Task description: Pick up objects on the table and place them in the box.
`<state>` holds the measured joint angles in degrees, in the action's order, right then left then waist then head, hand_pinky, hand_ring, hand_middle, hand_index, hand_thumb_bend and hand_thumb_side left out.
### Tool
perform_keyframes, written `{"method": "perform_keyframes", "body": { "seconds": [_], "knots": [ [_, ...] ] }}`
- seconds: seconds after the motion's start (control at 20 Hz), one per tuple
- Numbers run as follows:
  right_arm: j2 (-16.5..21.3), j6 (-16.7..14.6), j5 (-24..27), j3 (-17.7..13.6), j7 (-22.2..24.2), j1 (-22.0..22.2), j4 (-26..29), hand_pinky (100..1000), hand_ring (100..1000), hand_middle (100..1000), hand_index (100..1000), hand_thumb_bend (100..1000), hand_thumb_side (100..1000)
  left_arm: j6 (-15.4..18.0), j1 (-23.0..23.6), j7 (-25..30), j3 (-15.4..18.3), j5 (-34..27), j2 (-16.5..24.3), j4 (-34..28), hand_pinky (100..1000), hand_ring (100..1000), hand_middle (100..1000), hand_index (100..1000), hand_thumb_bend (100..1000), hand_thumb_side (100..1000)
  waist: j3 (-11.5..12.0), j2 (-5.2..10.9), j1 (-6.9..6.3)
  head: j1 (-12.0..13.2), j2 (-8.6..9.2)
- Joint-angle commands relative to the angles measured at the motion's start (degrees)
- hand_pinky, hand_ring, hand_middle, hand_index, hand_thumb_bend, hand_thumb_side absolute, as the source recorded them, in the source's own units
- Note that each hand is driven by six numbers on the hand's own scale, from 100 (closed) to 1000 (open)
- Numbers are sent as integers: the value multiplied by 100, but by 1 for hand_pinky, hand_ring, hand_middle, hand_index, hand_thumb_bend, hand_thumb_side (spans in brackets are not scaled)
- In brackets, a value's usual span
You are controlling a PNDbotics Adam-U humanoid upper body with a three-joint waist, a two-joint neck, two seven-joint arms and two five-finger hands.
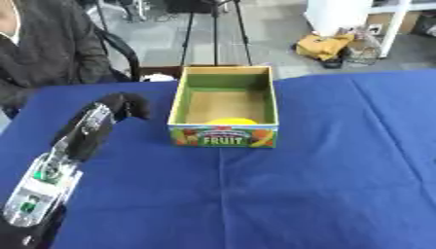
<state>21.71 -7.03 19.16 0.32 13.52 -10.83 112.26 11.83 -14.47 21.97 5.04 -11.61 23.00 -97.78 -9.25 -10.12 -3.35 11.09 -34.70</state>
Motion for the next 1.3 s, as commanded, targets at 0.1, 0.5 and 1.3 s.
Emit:
{"method": "perform_keyframes", "body": {
  "seconds": [0.1, 0.5, 1.3],
  "knots": [
    [35, 2, -75, -56, -27, -26, 23, 532, 667, 557, 645, 100, 676, -270, 93, -9, 164, -74, -124, -270, 724, 623, 588, 745, 193, 1000, 21, 56, 34, 5, -36],
    [3, 13, -106, -50, -11, -14, -20, 532, 668, 557, 651, 100, 673, -485, 246, -91, 134, 25, -359, -245, 715, 609, 572, 733, 186, 1000, 67, 38, 36, 33, -59],
    [-17, 33, -76, -52, 15, -1, -41, 532, 667, 555, 647, 100, 676, -537, 322, -170, 90, 114, -503, -190, 713, 605, 568, 727, 165, 1000, 56, 33, 30, 65, -115]
  ]
}}
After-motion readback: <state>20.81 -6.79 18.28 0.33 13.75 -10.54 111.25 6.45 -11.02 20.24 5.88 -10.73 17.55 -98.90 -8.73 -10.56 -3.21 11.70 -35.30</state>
